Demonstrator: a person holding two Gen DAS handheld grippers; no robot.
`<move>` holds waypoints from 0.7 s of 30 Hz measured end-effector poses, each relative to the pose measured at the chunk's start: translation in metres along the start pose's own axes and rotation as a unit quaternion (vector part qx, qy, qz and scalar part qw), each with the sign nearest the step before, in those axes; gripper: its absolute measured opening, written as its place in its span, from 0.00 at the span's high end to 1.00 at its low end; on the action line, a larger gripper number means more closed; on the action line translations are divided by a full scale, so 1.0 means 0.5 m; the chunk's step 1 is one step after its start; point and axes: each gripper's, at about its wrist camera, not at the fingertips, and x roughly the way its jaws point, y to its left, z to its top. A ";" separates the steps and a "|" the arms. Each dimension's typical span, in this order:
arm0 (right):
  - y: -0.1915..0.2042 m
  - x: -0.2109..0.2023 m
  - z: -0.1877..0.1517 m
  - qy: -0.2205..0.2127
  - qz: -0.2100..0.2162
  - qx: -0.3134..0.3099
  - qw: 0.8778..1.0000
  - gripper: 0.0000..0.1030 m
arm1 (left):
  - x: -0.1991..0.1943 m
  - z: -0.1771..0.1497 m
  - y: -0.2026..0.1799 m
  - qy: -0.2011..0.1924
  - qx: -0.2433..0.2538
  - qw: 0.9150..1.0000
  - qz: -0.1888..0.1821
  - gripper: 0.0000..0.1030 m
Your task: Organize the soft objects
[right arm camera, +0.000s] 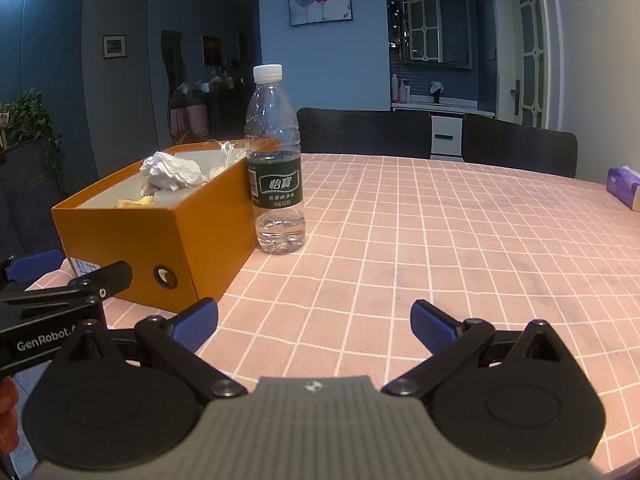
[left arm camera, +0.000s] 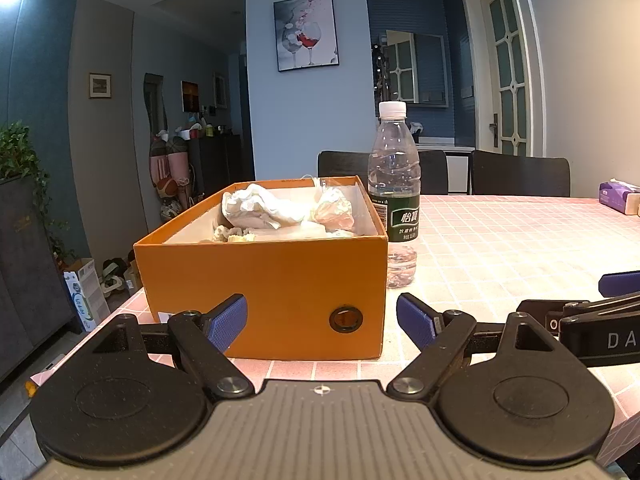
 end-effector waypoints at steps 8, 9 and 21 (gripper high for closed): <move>0.000 0.000 0.001 0.000 0.000 0.000 1.000 0.03 | -0.001 0.000 0.002 0.002 0.002 1.000 -0.001 0.04; 0.000 0.000 0.001 0.000 0.000 0.000 1.000 0.03 | -0.001 0.000 0.002 0.002 0.002 1.000 -0.002 0.04; -0.001 0.002 0.000 0.001 -0.001 0.002 1.000 0.03 | -0.002 -0.002 0.003 0.004 0.003 1.000 -0.003 0.04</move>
